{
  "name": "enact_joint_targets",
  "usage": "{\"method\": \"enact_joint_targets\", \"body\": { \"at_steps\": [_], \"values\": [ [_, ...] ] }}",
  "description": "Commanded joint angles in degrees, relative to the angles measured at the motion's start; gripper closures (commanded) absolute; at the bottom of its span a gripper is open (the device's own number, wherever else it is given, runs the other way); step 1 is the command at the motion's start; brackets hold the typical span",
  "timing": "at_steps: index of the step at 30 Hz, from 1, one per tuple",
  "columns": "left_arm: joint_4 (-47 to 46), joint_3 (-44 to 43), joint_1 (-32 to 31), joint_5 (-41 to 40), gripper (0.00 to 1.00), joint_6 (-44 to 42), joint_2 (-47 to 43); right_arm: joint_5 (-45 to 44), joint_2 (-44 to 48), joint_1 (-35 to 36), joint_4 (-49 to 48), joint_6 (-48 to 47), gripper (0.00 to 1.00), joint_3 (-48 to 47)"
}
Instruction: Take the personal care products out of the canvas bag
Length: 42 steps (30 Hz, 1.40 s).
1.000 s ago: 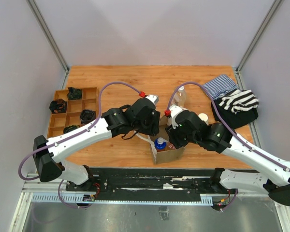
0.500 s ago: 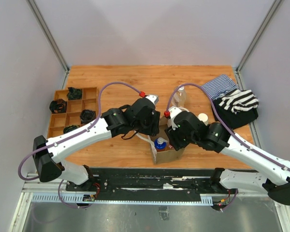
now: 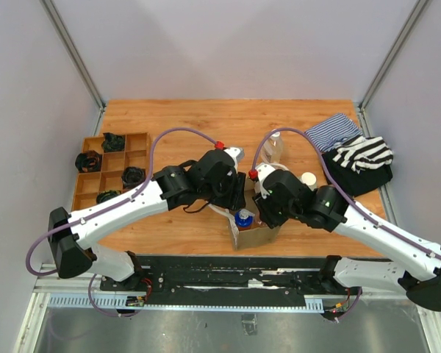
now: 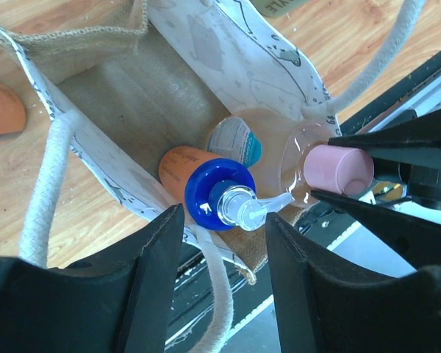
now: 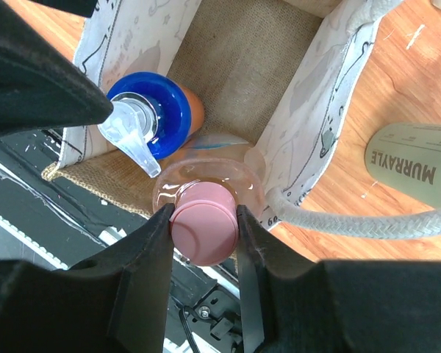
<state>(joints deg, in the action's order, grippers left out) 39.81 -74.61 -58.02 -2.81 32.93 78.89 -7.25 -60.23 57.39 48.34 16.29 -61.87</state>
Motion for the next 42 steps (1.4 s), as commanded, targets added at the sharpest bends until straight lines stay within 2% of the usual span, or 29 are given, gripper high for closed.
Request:
{"method": "enact_joint_targets", "body": {
  "at_steps": [1, 12, 18, 25, 28, 33, 42],
  "values": [
    [-2.0, 1.3, -0.9, 3.8, 0.47, -1.6, -2.4, -3.6, 0.9, 0.8, 0.5, -0.9, 0.86, -4.2],
    [0.0, 1.9, -1.8, 3.3, 0.47, -2.6, -5.3, -14.2, -0.9, 0.6, -0.1, -6.8, 0.91, -22.7],
    [-2.8, 3.1, -3.0, 4.8, 0.47, -4.2, -6.0, -26.0, -0.7, 0.3, -6.3, -13.5, 0.91, -29.5],
    [-1.7, 0.5, -9.3, -0.6, 0.48, -8.1, -0.4, -31.5, -1.6, -4.1, -16.3, -22.1, 0.88, -32.5],
    [-0.9, -0.7, -11.4, -3.7, 0.48, -8.9, 2.5, -27.2, -3.2, -11.4, -16.4, -21.0, 0.88, -33.0],
    [0.0, -1.1, -11.9, -7.3, 0.48, -8.6, 4.6, -14.7, -5.0, -24.4, -17.0, -16.2, 0.90, -29.9],
    [-0.3, 0.6, -11.9, -10.5, 0.48, -8.1, 5.8, -4.2, -8.3, -35.6, -23.7, -12.7, 0.92, -19.0]
  ]
}}
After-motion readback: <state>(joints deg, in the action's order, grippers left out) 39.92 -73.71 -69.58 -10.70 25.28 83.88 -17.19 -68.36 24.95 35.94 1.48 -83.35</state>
